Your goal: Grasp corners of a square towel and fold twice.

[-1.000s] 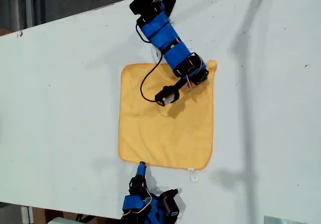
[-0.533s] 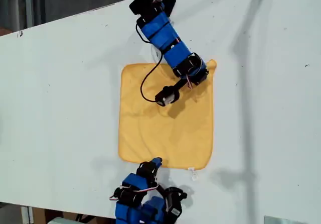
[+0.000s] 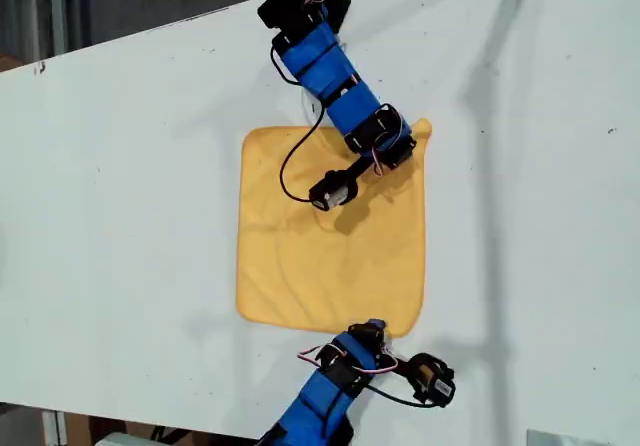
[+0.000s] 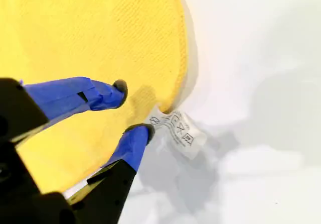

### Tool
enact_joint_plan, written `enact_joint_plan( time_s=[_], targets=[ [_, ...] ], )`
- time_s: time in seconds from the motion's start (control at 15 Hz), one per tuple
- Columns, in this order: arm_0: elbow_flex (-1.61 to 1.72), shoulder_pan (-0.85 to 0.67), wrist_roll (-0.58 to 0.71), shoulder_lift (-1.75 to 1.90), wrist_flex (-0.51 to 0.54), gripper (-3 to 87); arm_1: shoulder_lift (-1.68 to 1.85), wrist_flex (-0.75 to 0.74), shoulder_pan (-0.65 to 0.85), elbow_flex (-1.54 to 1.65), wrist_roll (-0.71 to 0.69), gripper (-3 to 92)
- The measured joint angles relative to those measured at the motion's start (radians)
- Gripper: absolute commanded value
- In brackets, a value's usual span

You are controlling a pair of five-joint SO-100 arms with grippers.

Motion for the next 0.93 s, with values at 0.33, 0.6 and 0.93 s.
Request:
enact_joint_plan(
  time_s=[0.33,0.6,0.93],
  targets=[
    [-0.123,0.11,-0.41,-0.144,0.031,15.0,0.0,0.0,0.0,0.0,0.0,-0.1],
    [-0.206,0.109,-0.391,-0.276,-0.051,10.4,0.0,-0.002,0.0,0.002,0.0,-0.1],
    [-0.287,0.081,-0.291,-0.356,-0.081,-1.6,0.017,-0.002,-0.006,0.006,0.008,-0.1]
  ],
)
